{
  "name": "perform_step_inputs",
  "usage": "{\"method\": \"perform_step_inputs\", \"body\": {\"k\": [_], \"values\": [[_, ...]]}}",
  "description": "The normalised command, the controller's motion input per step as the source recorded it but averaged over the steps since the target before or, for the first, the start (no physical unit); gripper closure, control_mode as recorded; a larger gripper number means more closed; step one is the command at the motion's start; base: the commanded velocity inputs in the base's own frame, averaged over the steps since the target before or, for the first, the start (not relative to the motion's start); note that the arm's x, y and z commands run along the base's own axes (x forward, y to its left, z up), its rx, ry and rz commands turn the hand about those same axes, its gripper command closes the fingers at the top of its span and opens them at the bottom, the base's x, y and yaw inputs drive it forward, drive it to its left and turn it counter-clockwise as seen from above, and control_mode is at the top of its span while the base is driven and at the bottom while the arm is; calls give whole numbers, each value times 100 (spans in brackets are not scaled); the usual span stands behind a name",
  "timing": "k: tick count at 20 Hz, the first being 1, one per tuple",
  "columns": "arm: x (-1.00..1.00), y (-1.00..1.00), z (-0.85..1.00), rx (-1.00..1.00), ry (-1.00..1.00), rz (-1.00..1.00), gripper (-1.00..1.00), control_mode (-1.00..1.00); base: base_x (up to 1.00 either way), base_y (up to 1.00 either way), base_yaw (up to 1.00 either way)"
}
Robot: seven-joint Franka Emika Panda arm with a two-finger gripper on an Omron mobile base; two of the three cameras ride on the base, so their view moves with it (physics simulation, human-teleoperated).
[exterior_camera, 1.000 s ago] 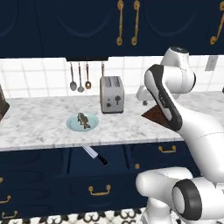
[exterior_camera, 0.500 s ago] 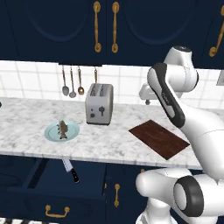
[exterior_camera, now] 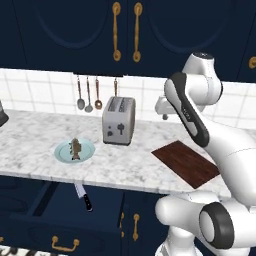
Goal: Pick up the knife from the drawer and place it on the cutting board. Then place the meat from the plate to the cutting board.
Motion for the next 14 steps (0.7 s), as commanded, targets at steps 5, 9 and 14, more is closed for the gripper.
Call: {"method": "perform_step_inputs", "body": {"k": [5,9,14], "values": [[0,0,0,0,0,0,-100,100,10,0,2],[0,0,0,0,0,0,-100,100,0,0,0],[-48,24,-17,0,0,0,-100,-100,-1,0,0]]}}
